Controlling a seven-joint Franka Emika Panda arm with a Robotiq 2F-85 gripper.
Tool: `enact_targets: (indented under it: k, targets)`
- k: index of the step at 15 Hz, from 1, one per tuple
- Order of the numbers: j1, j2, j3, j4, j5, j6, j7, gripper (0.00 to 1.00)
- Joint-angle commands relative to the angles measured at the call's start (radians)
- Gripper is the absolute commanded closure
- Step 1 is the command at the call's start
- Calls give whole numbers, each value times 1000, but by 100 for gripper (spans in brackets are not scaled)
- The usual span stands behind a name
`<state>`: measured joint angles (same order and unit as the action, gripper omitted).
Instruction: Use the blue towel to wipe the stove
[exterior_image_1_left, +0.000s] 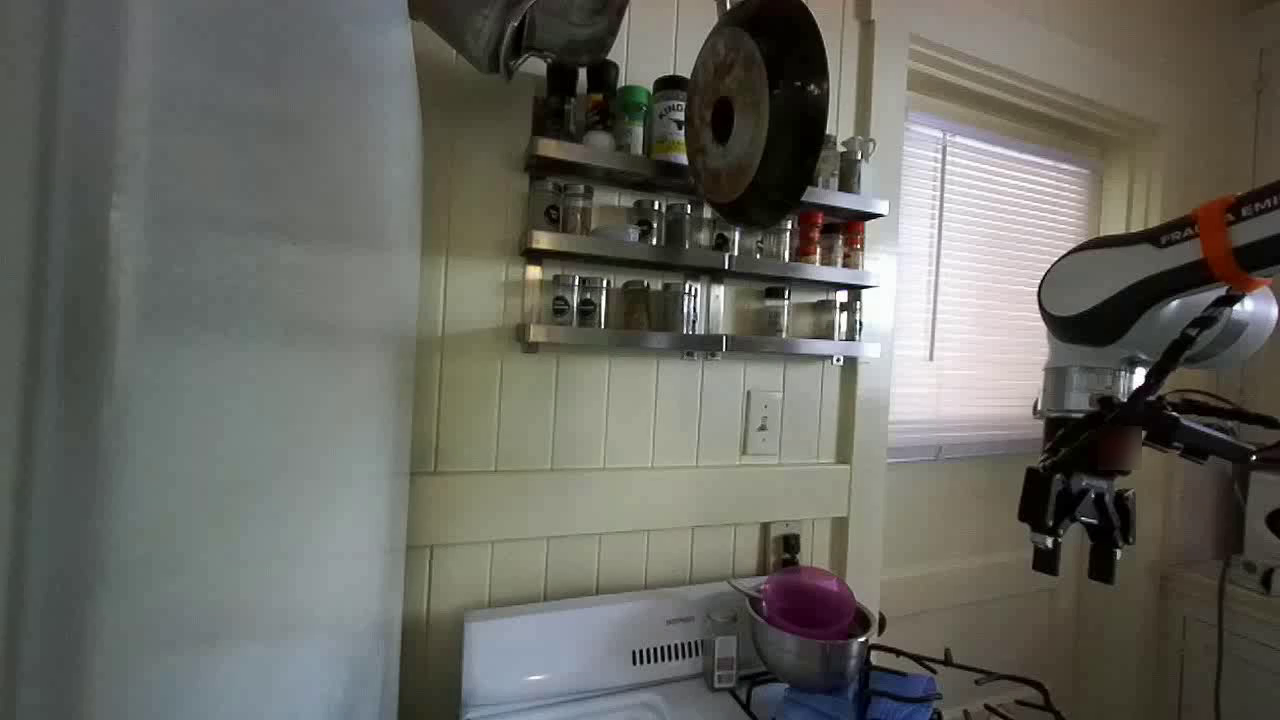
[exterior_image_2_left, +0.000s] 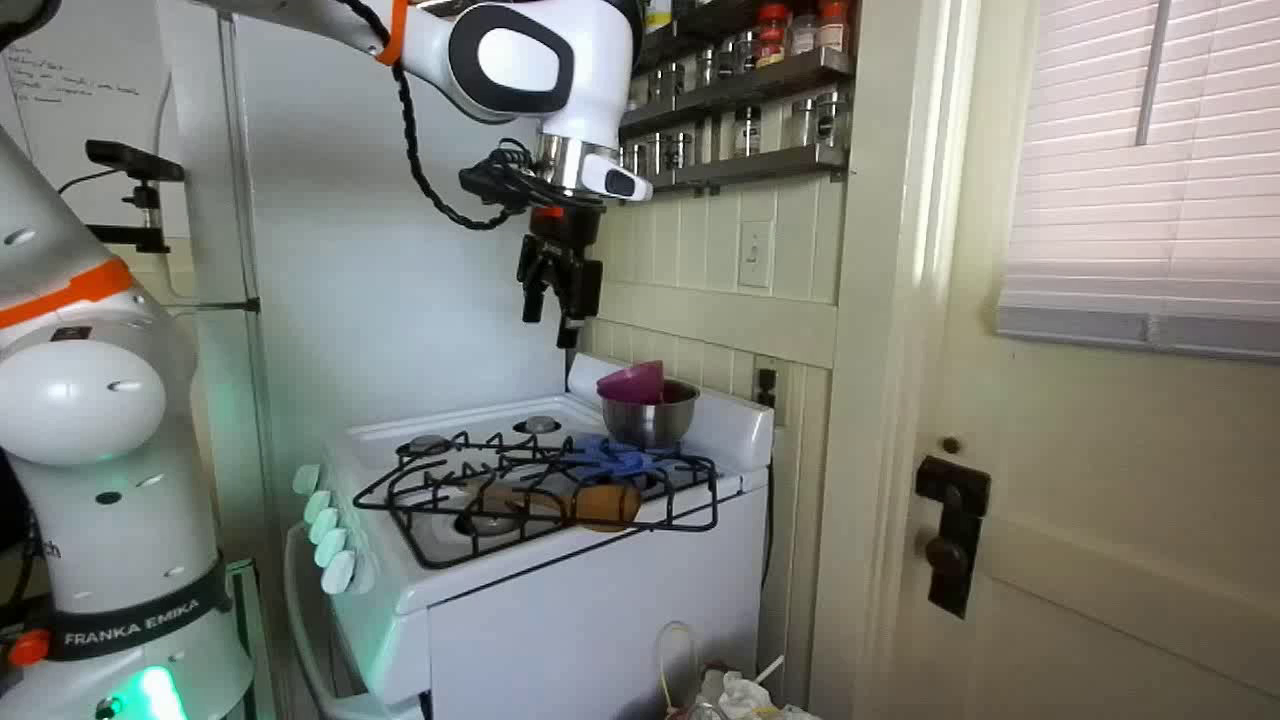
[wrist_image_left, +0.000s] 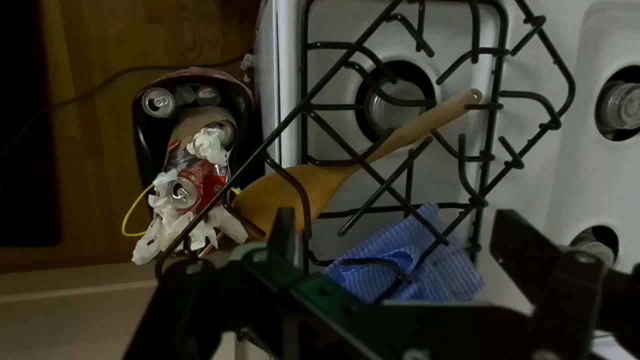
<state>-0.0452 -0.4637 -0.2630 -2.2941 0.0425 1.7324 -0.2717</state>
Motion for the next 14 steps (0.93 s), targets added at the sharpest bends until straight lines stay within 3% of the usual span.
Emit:
enact_targets:
  k: [1,8,14]
  targets:
    - [-25,4,20,2,9,-3,-9,0]
    - [-25,4,20,2,9,-3,-9,0]
    - [-53,-15,145,-99,-49,235,218,0]
